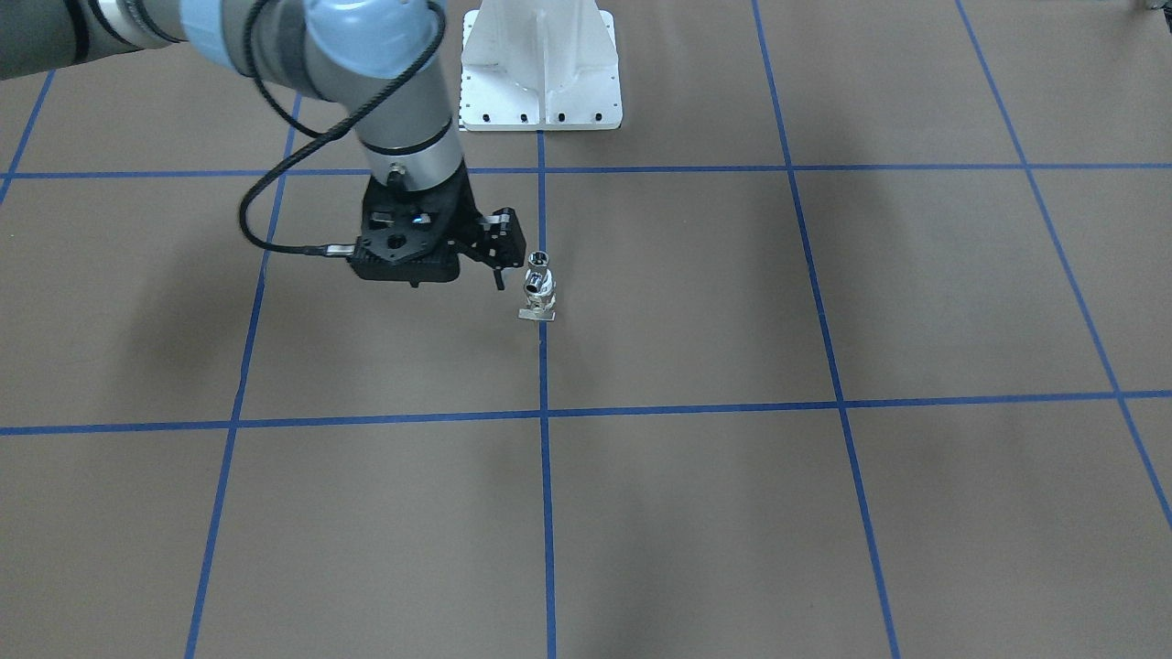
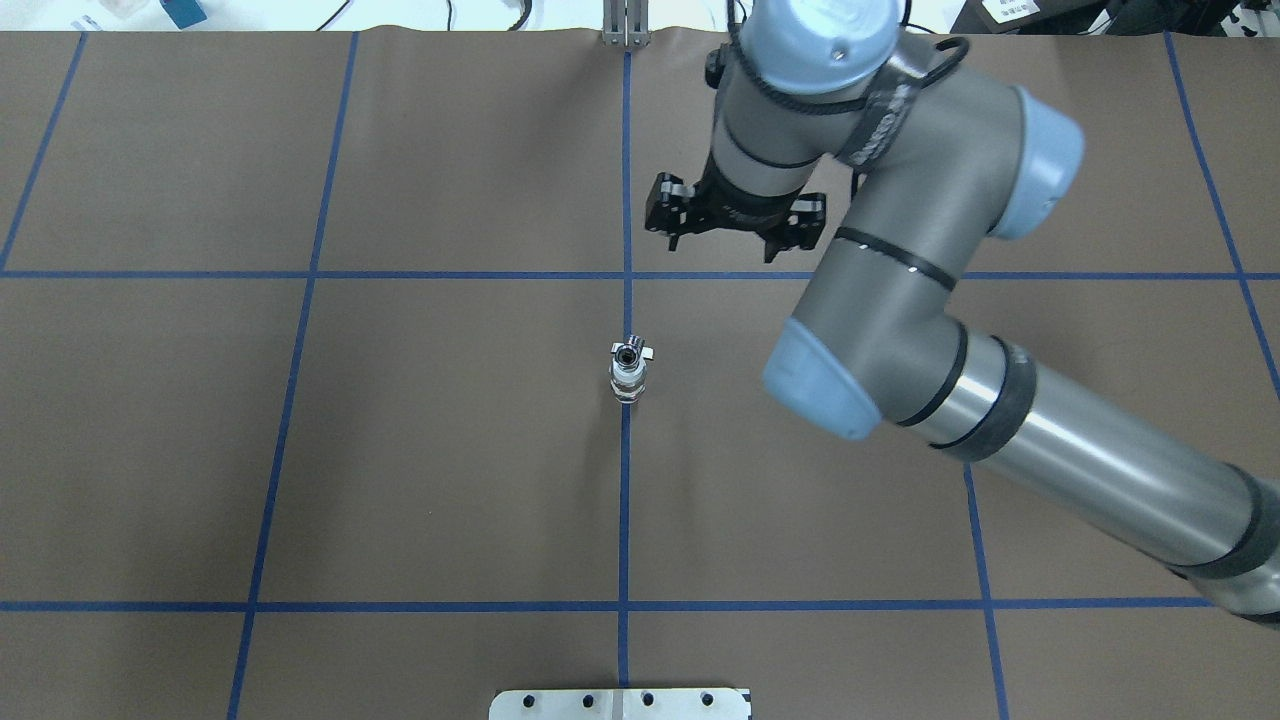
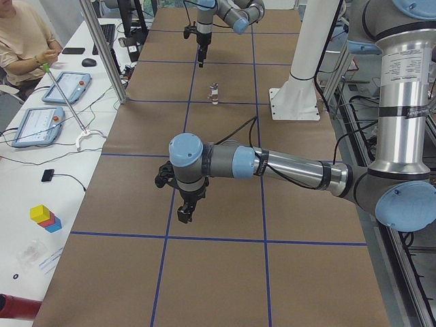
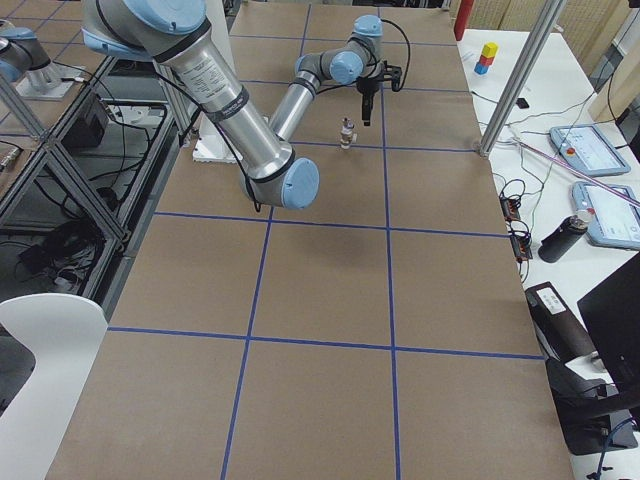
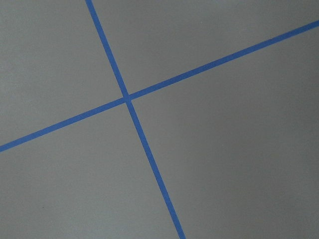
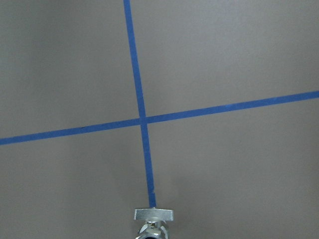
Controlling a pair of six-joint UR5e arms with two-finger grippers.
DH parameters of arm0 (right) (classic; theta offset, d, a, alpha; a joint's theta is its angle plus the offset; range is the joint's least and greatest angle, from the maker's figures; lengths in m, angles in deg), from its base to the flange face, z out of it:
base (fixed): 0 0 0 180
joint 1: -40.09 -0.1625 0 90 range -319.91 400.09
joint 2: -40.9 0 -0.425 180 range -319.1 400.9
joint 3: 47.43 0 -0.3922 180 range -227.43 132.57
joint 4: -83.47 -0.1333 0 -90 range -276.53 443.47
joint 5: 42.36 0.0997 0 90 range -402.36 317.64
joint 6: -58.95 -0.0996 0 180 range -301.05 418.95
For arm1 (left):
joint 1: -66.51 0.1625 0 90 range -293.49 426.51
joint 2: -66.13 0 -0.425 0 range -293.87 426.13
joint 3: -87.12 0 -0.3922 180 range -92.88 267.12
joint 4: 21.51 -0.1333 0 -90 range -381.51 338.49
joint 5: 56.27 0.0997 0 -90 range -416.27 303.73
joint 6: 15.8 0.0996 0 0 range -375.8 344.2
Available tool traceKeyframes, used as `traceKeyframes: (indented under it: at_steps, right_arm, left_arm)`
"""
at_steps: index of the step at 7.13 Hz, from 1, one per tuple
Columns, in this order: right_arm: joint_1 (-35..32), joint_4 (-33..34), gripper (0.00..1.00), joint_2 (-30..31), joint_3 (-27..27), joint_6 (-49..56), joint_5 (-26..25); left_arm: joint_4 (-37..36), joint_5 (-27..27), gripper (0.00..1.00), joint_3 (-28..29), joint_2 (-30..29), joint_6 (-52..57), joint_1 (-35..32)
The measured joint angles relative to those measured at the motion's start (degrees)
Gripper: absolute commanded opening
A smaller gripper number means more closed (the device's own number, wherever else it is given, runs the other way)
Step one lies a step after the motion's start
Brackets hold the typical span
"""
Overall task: Assemble PPR valve and pipe with both arms
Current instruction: 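Open the right gripper and withdraw the right arm away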
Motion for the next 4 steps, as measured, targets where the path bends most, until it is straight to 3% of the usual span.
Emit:
traceKeyframes:
  at_steps: [2,4]
  right_arm:
    - [-9.1,0.0,1.00,7.6,2.9,13.6,6.3]
    - [-16.8,0.0,1.00,15.7,4.0,28.6,9.5]
  left_arm:
    - [0.3,0.0,1.00,0.6,0.4,-3.0,-1.2]
    - [2.5,0.0,1.00,0.6,1.7,-7.9,-1.5]
